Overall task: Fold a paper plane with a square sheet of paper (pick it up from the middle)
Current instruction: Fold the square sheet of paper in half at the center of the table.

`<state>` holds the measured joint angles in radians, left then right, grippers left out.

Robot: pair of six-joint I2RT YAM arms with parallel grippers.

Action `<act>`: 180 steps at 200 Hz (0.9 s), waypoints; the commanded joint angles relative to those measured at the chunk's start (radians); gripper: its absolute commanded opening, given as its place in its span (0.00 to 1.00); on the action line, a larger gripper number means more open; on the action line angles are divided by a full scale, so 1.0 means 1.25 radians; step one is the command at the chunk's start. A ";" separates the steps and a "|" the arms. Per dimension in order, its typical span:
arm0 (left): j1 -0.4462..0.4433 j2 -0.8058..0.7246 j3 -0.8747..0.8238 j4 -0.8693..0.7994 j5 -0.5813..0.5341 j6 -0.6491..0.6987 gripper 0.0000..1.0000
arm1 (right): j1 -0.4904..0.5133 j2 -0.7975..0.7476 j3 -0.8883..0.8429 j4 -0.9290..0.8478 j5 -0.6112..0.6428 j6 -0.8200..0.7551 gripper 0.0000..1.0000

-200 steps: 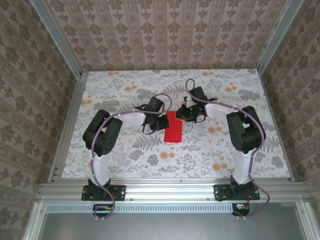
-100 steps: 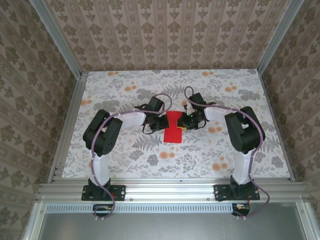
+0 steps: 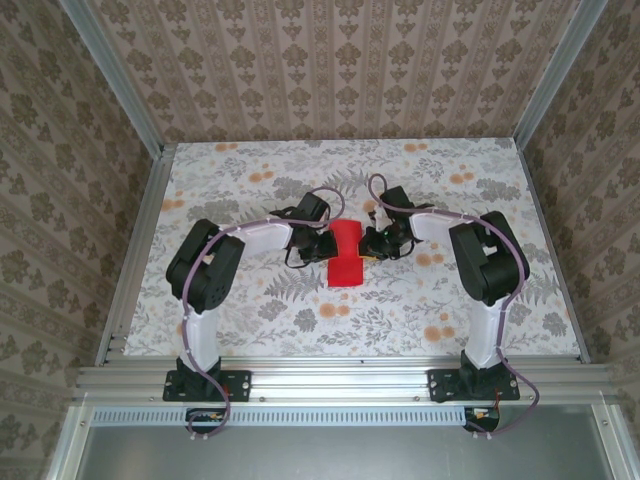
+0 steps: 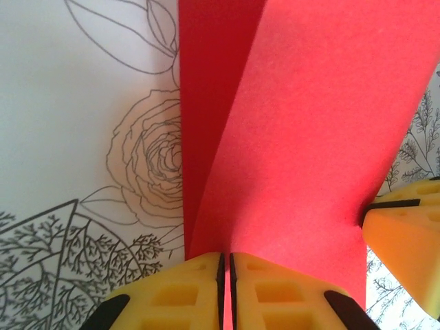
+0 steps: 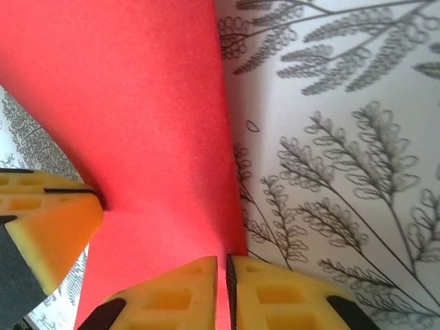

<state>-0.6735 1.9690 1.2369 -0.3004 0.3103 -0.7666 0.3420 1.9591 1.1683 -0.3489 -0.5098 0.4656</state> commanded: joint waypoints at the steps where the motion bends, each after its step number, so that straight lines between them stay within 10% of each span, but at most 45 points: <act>1: 0.004 -0.068 0.017 -0.028 0.009 0.012 0.15 | 0.025 0.034 0.031 -0.041 -0.018 -0.034 0.15; 180: 0.059 0.029 0.036 0.001 -0.006 -0.010 0.14 | 0.087 0.070 0.081 0.012 -0.108 -0.080 0.15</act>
<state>-0.6079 1.9877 1.2716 -0.2852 0.3172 -0.7673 0.4480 2.0434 1.2560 -0.3401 -0.6189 0.3794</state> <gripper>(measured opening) 0.139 0.145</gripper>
